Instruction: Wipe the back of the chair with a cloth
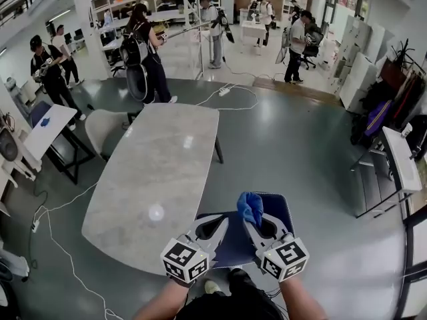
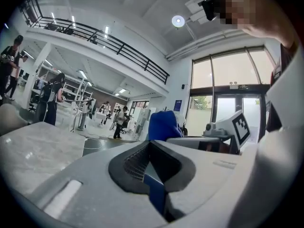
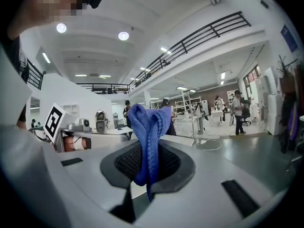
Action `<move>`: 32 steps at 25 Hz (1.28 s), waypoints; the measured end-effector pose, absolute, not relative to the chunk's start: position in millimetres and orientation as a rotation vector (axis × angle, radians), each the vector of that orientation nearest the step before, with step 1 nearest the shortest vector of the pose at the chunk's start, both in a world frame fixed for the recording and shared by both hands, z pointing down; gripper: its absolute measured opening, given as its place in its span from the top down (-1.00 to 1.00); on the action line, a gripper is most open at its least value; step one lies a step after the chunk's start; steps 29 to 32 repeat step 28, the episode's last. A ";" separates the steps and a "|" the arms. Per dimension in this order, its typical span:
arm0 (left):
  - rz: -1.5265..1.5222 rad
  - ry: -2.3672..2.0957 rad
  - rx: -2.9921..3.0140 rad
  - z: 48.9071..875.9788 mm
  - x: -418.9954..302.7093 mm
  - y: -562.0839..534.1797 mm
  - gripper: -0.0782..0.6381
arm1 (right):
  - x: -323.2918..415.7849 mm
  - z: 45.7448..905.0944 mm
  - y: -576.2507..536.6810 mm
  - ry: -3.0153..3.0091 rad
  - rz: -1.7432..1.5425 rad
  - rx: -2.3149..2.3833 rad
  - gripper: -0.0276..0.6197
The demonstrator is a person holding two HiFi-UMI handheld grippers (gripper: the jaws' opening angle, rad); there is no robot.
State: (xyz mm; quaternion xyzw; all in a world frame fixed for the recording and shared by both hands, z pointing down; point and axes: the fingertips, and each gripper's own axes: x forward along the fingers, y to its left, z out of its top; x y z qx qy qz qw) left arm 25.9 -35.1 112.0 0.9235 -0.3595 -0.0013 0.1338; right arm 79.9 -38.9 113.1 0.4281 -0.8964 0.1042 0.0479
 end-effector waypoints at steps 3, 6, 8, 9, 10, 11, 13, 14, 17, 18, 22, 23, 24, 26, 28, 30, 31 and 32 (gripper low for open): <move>-0.023 -1.036 2.698 102.5 31.6 -32.1 0.76 | 81.6 103.3 -35.6 -2.742 0.276 1.320 0.72; -0.035 -1.048 2.712 96.0 32.2 -31.2 0.76 | 78.6 97.4 -32.9 -2.748 0.256 1.318 0.73; -0.036 -1.056 2.714 93.9 31.1 -31.1 0.76 | 76.0 93.7 -32.5 -2.755 0.258 1.317 0.73; -0.034 -1.061 2.712 93.7 30.2 -30.6 0.76 | 74.8 92.7 -32.4 -2.759 0.260 1.316 0.73; -0.034 -1.066 2.710 94.0 29.5 -29.9 0.76 | 73.9 92.3 -32.1 -2.762 0.262 1.314 0.73; -0.035 -1.072 2.707 94.5 28.9 -29.0 0.76 | 73.1 92.3 -31.7 -2.764 0.262 1.310 0.73; -0.040 -1.082 2.705 94.8 26.7 -27.5 0.76 | 70.5 92.0 -30.9 -2.766 0.257 1.301 0.73; -0.044 -1.087 2.705 94.2 24.7 -27.1 0.76 | 68.3 91.6 -30.6 -2.768 0.254 1.297 0.73; -0.051 -1.102 2.707 91.8 19.1 -27.3 0.76 | 61.8 90.8 -30.6 -2.769 0.249 1.283 0.73; -0.051 -1.105 2.706 91.5 17.8 -27.6 0.76 | 60.1 90.9 -30.6 -2.769 0.250 1.278 0.73; -0.055 -1.114 2.700 90.6 10.1 -27.5 0.76 | 50.7 89.6 -29.9 -2.770 0.245 1.262 0.73; -0.058 -1.115 2.700 90.5 8.2 -26.7 0.76 | 48.7 89.4 -29.1 -2.769 0.243 1.261 0.73; -0.060 -1.115 2.700 90.4 6.9 -25.7 0.76 | 47.5 89.6 -28.2 -2.767 0.241 1.260 0.73; -0.067 -1.115 2.702 90.1 5.2 -23.8 0.76 | 46.6 90.2 -26.7 -2.763 0.237 1.265 0.73; -0.073 -1.113 2.705 89.7 3.9 -22.1 0.76 | 46.0 90.9 -25.2 -2.760 0.233 1.271 0.73; -0.073 -1.113 2.705 89.7 3.9 -22.1 0.76 | 46.0 90.9 -25.2 -2.760 0.233 1.271 0.73; -0.073 -1.113 2.705 89.7 3.9 -22.1 0.76 | 46.0 90.9 -25.2 -2.760 0.233 1.271 0.73; -0.073 -1.113 2.705 89.7 3.9 -22.1 0.76 | 46.0 90.9 -25.2 -2.760 0.233 1.271 0.73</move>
